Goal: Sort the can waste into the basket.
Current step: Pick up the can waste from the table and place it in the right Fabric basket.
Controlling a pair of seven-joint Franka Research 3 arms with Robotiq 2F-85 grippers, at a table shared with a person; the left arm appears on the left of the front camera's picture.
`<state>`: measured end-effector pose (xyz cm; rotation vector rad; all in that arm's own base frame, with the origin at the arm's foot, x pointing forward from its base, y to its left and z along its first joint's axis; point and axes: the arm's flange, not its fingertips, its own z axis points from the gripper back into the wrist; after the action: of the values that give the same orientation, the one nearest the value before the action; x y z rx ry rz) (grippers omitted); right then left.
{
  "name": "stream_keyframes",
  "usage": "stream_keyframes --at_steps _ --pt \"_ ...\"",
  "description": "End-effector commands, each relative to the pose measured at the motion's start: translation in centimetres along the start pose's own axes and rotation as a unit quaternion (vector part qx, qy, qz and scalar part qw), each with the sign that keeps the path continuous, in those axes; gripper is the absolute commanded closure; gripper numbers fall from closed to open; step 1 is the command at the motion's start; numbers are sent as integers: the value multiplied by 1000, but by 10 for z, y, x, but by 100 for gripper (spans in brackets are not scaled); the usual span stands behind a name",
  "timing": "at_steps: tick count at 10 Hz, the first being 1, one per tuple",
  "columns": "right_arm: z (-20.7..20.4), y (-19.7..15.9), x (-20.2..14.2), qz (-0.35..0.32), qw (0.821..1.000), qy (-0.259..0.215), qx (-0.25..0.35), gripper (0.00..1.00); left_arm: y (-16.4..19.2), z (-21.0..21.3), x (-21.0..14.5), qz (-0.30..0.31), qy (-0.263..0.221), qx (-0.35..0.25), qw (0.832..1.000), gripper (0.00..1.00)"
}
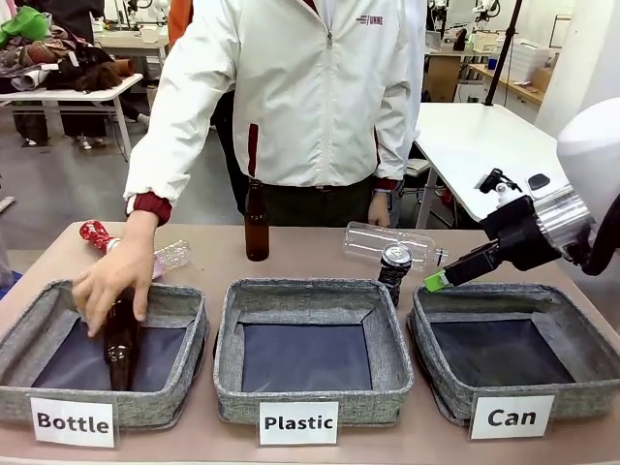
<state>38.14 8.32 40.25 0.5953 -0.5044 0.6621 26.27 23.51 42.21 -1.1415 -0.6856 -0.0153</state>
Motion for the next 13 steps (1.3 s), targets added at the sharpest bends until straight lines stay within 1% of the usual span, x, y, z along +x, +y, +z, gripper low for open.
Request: stream_keyframes --at_steps 1,2,3,5,6,7,8,9,10,11,12,13 --pt "-1 3 0 4 1000 5 7 0 1 73 11 -32 -32 9 999 0" --pt "-1 3 0 4 1000 5 7 0 -2 94 7 -27 -40 -12 999 0" --pt "-1 3 0 4 1000 5 7 0 -7 92 3 -29 -31 -28 999 0" --pt "-1 3 0 4 1000 5 7 0 -33 68 -9 -58 4 -56 997 0" --pt "-1 2 0 2 1000 2 4 0 -51 46 -23 -72 42 -76 994 0" --pt "-6 -14 0 58 998 13 11 0 -63 17 -40 -80 91 -92 988 0" --pt "-11 -31 -2 109 994 3 24 0 -75 -13 -59 -89 147 -104 980 0" --pt "-13 -48 -4 137 990 -18 9 0 -82 -40 -76 -96 201 -108 969 0" --pt "-16 -65 -5 171 984 -43 -33 0 -86 -61 -91 -106 258 -105 955 0" --pt "-22 -77 -3 216 973 -69 -31 0 -85 -72 -99 -109 287 -99 946 0" --pt "-28 -84 1 236 966 -100 -21 0 -82 -76 -103 -117 281 -72 950 0" --pt "-28 -90 6 192 977 -94 22 0 -74 -76 -99 -123 299 -51 945 0"
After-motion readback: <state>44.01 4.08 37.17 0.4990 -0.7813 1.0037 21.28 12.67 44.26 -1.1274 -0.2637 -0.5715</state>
